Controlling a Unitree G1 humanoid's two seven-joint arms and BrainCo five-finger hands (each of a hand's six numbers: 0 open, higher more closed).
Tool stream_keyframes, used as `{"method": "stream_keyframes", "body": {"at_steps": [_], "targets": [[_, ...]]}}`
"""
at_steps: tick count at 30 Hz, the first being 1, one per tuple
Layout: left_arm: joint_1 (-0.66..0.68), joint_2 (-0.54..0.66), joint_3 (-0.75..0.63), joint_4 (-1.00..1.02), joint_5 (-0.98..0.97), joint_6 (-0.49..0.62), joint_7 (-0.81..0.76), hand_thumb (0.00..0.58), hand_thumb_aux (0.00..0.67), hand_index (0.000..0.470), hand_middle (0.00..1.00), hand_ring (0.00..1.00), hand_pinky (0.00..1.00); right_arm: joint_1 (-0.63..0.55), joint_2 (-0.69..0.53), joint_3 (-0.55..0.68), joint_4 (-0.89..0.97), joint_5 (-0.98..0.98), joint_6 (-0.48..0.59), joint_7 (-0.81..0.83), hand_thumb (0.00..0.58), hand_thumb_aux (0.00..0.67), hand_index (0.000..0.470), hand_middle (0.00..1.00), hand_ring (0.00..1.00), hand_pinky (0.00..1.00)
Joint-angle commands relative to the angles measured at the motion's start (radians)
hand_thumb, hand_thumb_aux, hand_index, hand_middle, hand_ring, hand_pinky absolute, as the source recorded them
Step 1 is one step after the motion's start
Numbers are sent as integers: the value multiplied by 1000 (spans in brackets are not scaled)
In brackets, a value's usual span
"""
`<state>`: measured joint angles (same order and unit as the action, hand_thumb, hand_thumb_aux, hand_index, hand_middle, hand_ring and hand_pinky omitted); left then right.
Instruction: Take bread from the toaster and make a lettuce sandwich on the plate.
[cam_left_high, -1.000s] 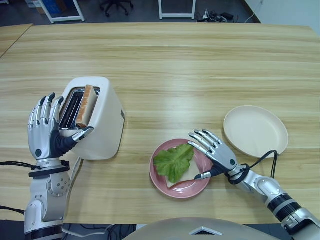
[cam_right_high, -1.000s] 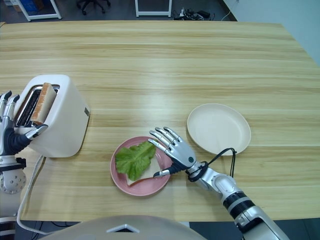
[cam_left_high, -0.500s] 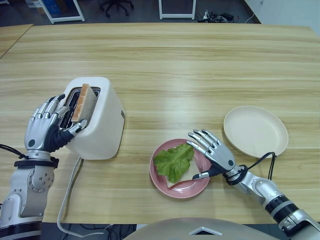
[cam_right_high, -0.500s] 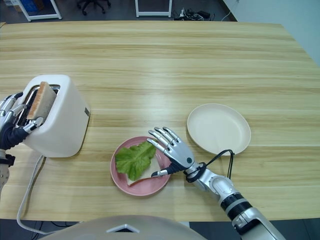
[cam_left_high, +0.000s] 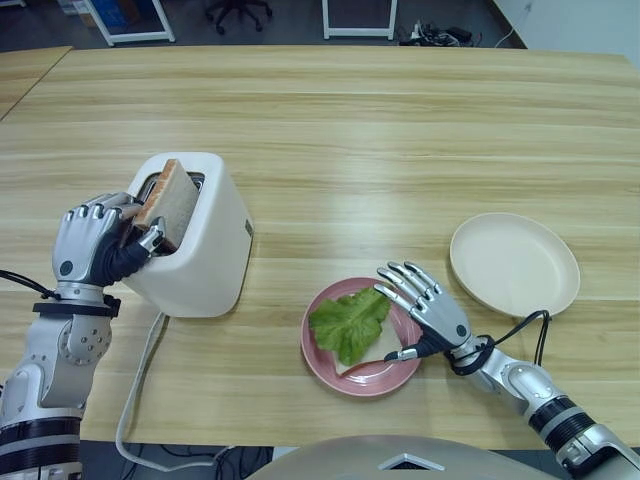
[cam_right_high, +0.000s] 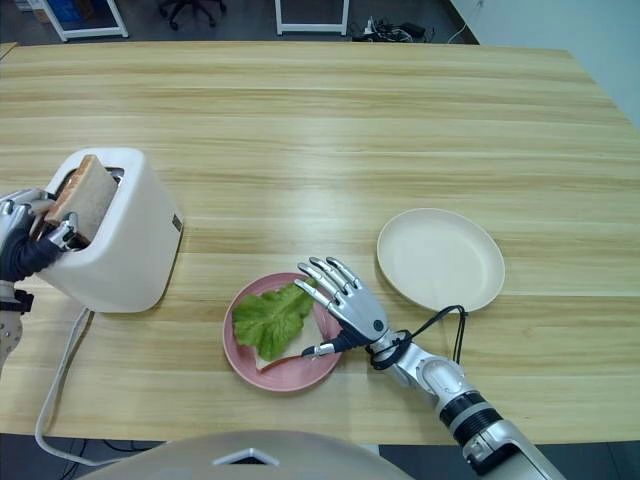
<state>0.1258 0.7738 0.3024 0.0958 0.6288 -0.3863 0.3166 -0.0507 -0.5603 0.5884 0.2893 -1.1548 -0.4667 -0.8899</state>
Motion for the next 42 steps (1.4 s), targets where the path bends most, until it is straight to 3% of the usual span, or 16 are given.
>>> {"method": "stream_keyframes", "body": {"at_steps": [1,6,11,15,20,27,34,42], "targets": [[-82,-40,18,36,23,12,137,580,670,470,1000,1000,1000,14,10,-12,4,6,19,-36,0,0,0,0,0,0],[-185,-123,52,-16,10,-8,341,580,670,470,1000,1000,1000,10,24,-32,-10,11,36,-101,0,0,0,0,0,0],[-208,-226,23,-90,-67,-61,367,580,670,470,1000,1000,1000,7,33,-55,-20,24,37,-152,0,0,0,0,0,0],[-188,-300,24,-211,-222,-117,301,580,670,470,1000,1000,1000,10,31,-70,-33,31,33,-181,0,0,0,0,0,0],[-139,-389,-79,-320,-433,-154,127,580,670,470,1000,1000,1000,5,35,-81,-45,31,25,-208,0,0,0,0,0,0],[22,-505,-371,-343,-611,-125,-169,580,670,470,1000,1000,1000,41,10,-152,-191,105,-64,-230,0,0,0,0,0,0],[165,-643,-542,-260,-594,-89,-256,580,670,470,1000,1000,1000,58,-2,-137,-257,94,-152,-160,0,0,0,0,0,0],[239,-738,-577,-206,-449,-85,-191,580,670,470,1000,1000,1000,54,11,-113,-237,75,-197,-86,0,0,0,0,0,0]]}}
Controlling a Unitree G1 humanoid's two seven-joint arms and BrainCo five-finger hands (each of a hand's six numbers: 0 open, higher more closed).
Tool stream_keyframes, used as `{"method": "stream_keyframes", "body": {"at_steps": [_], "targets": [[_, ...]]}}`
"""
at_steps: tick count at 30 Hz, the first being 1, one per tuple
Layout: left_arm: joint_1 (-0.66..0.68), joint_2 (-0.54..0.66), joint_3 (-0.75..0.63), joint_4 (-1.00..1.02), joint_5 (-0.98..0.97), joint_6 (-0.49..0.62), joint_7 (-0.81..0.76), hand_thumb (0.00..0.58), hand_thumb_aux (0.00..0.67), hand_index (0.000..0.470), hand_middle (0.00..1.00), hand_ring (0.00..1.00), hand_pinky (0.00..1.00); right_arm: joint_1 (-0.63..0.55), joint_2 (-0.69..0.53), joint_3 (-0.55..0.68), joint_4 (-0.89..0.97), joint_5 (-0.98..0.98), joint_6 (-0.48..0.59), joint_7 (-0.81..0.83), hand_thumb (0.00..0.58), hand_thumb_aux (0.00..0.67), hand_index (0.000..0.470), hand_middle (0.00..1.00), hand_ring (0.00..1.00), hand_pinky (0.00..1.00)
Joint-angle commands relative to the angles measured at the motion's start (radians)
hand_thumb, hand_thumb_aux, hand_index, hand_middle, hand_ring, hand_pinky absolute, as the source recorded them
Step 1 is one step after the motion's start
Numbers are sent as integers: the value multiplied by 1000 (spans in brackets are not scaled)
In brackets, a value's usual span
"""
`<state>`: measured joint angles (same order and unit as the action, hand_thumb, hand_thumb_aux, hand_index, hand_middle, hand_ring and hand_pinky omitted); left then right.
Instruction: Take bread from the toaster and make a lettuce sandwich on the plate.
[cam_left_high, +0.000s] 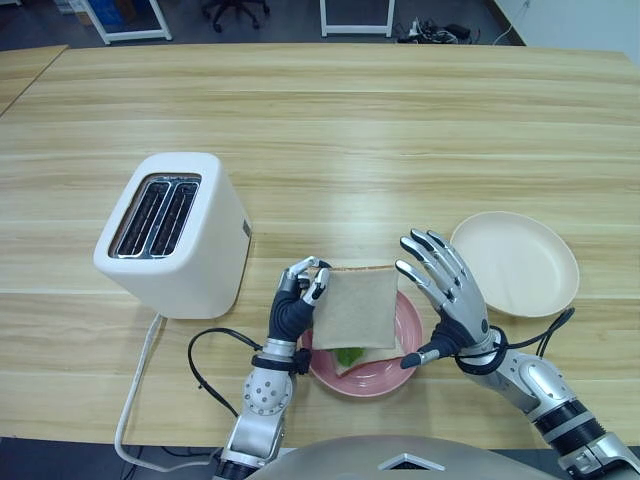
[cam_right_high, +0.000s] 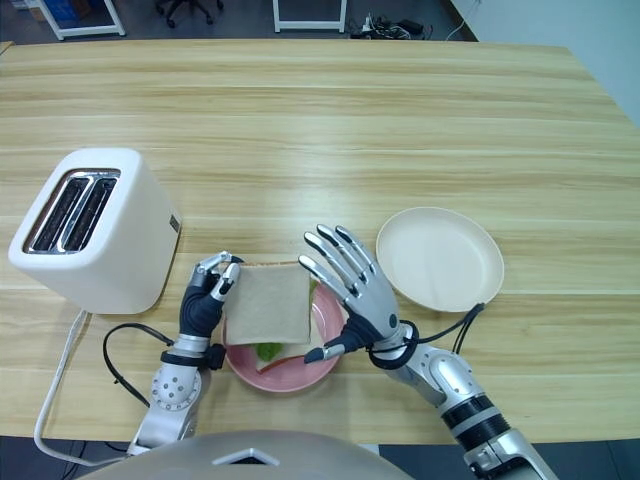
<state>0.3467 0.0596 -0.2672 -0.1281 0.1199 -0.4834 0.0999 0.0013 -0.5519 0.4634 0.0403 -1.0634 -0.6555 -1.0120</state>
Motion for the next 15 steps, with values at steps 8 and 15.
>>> {"method": "stream_keyframes", "body": {"at_steps": [8,15], "targets": [[-47,-13,24,218,295,-9,177,580,670,470,1000,1000,1000,1,2,22,17,-33,-31,76,0,0,0,0,0,0],[-91,15,25,322,450,-13,319,580,670,470,1000,1000,1000,28,-29,54,23,59,-114,219,0,0,0,0,0,0]]}}
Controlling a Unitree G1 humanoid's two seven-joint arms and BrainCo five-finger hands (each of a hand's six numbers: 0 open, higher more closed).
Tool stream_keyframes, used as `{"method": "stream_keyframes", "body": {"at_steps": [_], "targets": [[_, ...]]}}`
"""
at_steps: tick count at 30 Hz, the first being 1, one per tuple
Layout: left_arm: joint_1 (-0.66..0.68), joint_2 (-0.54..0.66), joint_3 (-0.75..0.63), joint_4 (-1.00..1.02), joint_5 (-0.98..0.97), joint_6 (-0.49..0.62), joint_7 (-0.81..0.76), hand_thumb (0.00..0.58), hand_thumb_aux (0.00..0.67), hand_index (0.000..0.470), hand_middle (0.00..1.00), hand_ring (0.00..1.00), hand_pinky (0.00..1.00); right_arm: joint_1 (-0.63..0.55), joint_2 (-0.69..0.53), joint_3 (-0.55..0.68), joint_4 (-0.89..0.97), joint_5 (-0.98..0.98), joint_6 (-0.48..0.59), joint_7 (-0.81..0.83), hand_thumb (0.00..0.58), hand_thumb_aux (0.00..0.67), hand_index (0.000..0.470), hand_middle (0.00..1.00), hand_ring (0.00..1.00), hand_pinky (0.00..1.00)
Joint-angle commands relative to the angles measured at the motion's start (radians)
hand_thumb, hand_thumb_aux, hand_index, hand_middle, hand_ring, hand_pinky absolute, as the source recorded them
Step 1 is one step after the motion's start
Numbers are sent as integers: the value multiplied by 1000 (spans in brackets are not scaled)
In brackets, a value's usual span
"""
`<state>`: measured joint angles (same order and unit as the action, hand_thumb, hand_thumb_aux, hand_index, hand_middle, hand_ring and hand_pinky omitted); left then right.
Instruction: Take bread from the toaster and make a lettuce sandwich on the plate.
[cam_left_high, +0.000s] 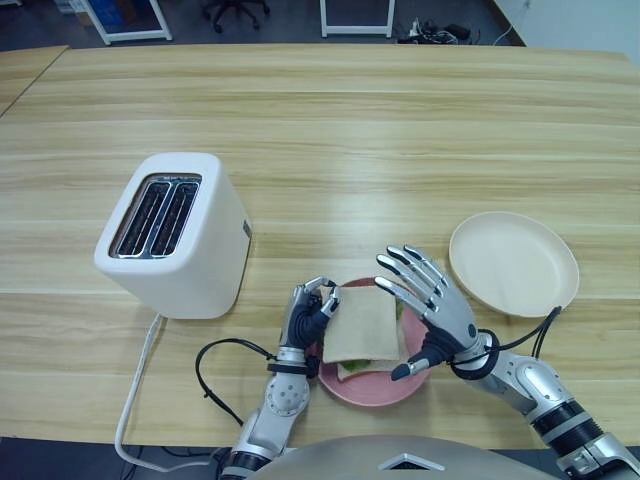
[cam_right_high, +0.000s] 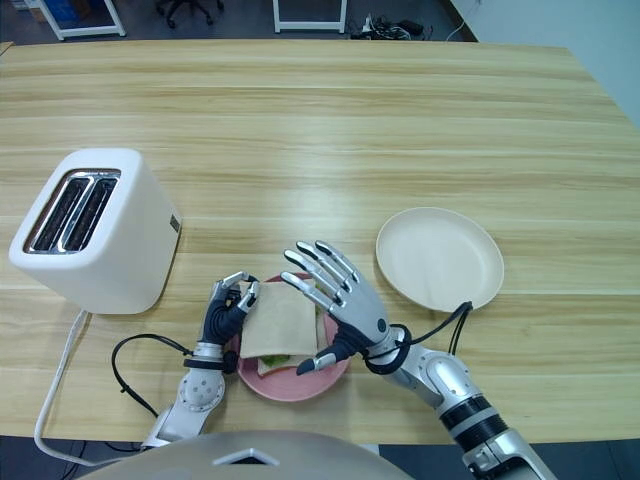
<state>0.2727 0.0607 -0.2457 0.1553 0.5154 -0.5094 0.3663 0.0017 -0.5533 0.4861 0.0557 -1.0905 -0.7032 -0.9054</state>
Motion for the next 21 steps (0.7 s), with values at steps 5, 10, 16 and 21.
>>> {"method": "stream_keyframes", "body": {"at_steps": [5,10,16,21], "targets": [[-38,28,4,55,119,20,129,580,670,470,1000,1000,1000,82,-113,119,-15,304,-190,444,0,0,0,0,0,0],[-46,39,-18,48,160,25,161,580,670,470,1000,1000,1000,119,-177,99,-8,362,-200,638,0,0,0,0,0,0],[-45,74,-89,41,209,-27,151,580,670,470,1000,1000,1000,142,-170,-25,-38,348,-183,648,0,0,0,0,0,0],[-54,105,-105,39,214,-52,151,580,670,470,1000,1000,1000,164,-155,-92,-80,351,-222,640,0,0,0,0,0,0]]}}
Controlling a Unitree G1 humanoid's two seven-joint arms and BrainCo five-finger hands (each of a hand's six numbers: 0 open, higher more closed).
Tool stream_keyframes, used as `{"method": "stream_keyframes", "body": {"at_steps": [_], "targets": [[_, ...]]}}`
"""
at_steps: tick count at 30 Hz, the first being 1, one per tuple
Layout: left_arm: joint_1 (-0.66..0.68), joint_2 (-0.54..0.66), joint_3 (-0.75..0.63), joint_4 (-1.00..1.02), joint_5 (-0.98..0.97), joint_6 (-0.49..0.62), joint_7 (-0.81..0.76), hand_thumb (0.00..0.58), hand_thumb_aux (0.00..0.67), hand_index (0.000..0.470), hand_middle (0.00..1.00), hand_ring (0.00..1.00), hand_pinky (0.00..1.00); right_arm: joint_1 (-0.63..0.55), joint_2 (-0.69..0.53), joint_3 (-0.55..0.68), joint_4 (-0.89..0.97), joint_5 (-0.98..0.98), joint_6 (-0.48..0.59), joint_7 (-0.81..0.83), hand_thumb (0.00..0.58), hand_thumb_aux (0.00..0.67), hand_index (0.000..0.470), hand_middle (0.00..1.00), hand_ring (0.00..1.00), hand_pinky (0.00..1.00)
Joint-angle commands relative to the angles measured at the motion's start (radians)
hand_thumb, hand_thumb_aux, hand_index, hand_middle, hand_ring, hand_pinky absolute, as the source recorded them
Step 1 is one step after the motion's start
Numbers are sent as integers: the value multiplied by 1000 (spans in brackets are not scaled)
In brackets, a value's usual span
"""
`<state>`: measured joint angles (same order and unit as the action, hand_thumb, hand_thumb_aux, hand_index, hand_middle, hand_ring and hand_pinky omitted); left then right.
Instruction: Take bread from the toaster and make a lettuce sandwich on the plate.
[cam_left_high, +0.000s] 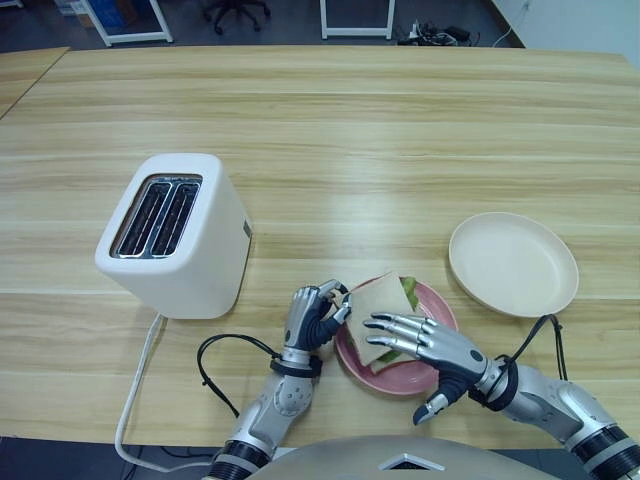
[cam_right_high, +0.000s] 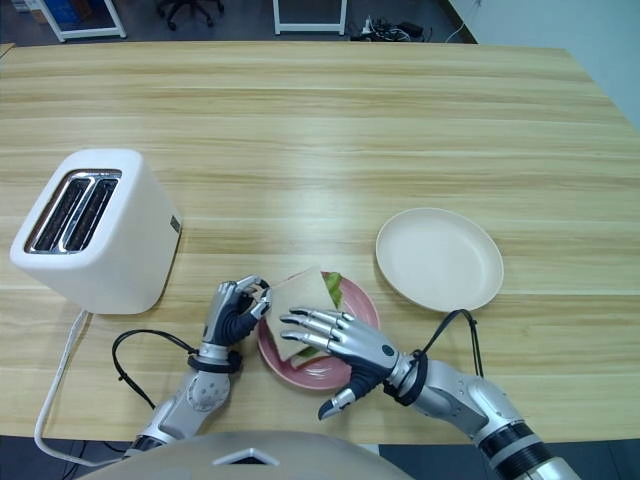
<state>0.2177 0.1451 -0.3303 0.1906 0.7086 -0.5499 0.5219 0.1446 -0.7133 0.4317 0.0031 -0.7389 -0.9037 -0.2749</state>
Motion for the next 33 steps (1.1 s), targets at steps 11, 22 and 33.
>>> {"method": "stream_keyframes", "body": {"at_steps": [11,22,33], "targets": [[-40,18,-43,6,64,12,11,580,670,470,1000,1000,1000,66,16,-212,-64,52,-72,19,0,0,0,0,0,0],[-83,36,-54,60,143,120,68,580,670,470,1000,1000,1000,130,-35,-162,39,67,-62,227,0,0,0,0,0,0],[-89,118,23,-99,216,178,180,0,0,0,635,635,635,74,-22,-119,228,-18,67,276,0,0,0,0,0,0]]}}
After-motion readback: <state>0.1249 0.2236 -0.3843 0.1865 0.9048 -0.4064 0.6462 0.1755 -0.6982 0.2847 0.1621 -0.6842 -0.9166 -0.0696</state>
